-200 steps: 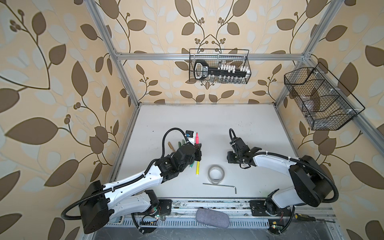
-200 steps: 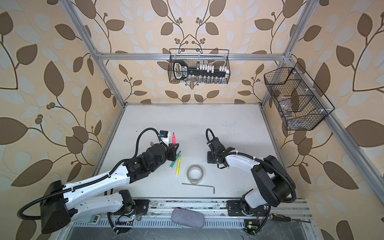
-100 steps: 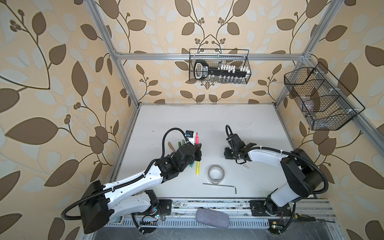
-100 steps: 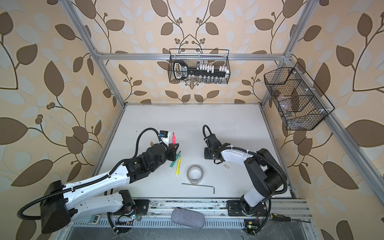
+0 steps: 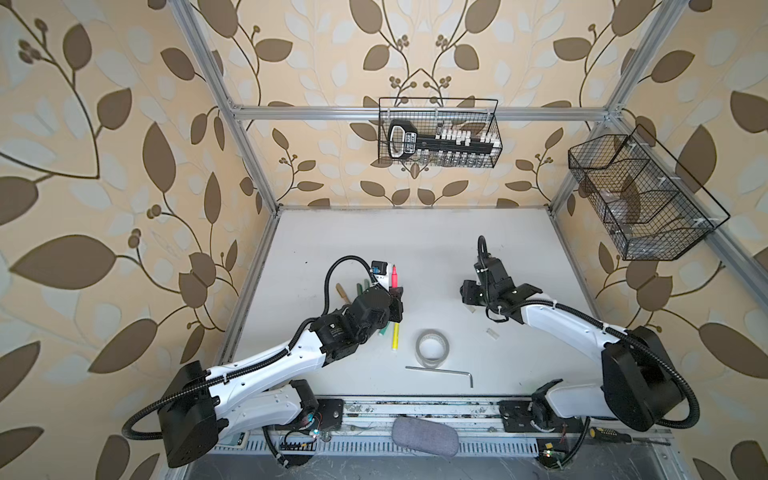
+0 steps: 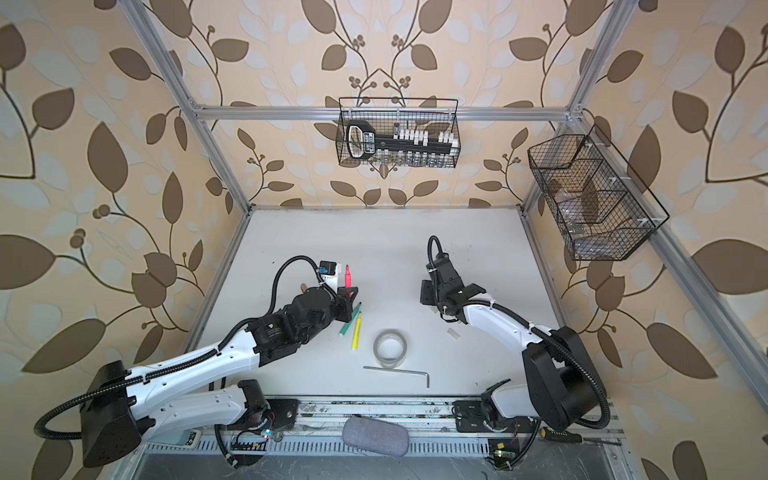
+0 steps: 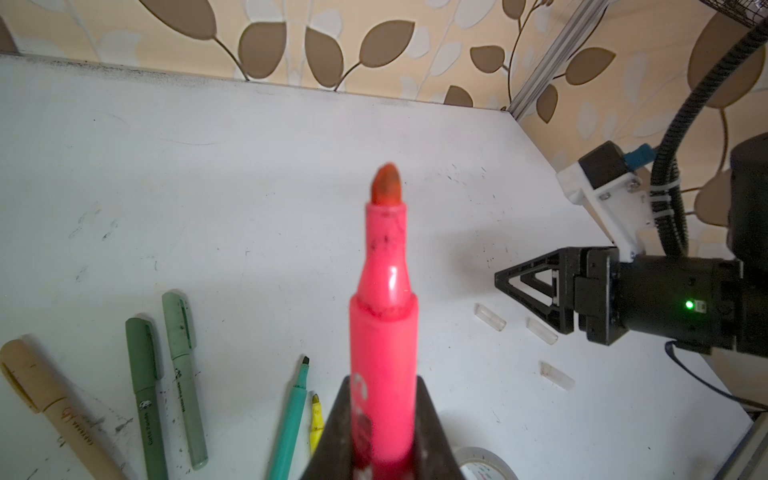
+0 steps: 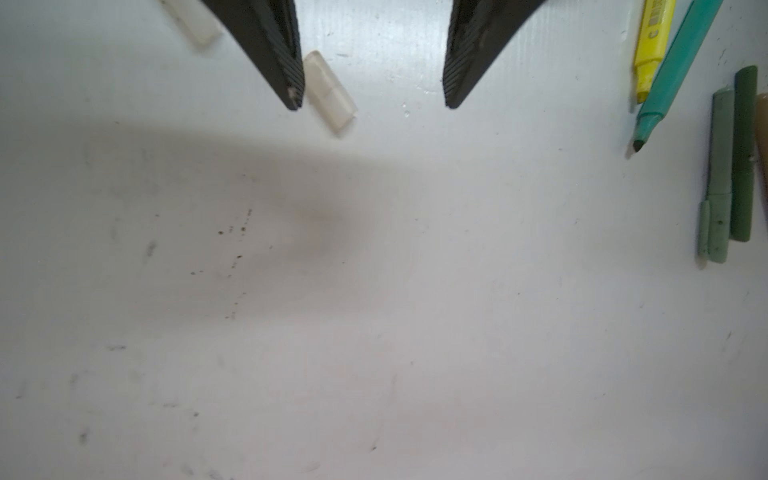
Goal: Insert the pens into the pen caps
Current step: 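Lower the right gripper over a clear plastic cap and close on it, then lift the clear cap with the right gripper and carry it toward the highlighter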
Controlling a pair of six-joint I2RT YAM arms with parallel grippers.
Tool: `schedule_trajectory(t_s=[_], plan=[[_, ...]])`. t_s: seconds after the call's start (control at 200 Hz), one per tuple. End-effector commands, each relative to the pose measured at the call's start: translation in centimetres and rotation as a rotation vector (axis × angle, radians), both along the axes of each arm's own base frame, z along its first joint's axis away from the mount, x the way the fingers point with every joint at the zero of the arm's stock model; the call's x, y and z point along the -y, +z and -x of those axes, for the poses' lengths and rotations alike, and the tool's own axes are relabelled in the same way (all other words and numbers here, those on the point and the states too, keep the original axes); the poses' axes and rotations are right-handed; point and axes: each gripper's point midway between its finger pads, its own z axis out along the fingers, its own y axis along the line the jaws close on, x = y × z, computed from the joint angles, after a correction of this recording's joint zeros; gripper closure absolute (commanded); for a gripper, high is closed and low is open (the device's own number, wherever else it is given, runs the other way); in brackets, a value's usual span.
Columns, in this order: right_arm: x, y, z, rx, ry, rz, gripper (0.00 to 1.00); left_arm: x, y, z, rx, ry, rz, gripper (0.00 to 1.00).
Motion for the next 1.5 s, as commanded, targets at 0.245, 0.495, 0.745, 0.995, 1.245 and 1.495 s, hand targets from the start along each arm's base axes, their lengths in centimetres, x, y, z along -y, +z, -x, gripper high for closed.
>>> schedule_trajectory(t_s=[0.245,0.495,0.745,0.995,1.245,1.495], plan=[[1.7,-4.2,1.5,-0.165,-0.016,0.062,0.41,0.1,3.1,-0.2,0.051,0.004,0.055,1.0],[1.1,-6.5,1.7,-0.25,0.011,0.073,0.43,0.1,3.1,-0.3,0.051,0.005,0.053,1.0],[0.2,-7.3,1.8,-0.28,0.044,0.113,0.48,0.0,3.2,-0.2,0.053,0.003,0.055,1.0],[-0.1,-7.9,1.8,-0.294,0.053,0.16,0.56,0.0,3.3,-0.2,0.054,0.002,0.059,1.0],[0.1,-8.5,1.9,-0.317,0.047,0.182,0.65,0.0,3.5,-0.1,0.056,0.001,0.065,1.0],[0.2,-8.3,2.0,-0.311,0.042,0.185,0.72,0.0,3.4,-0.1,0.055,-0.001,0.064,1.0]])
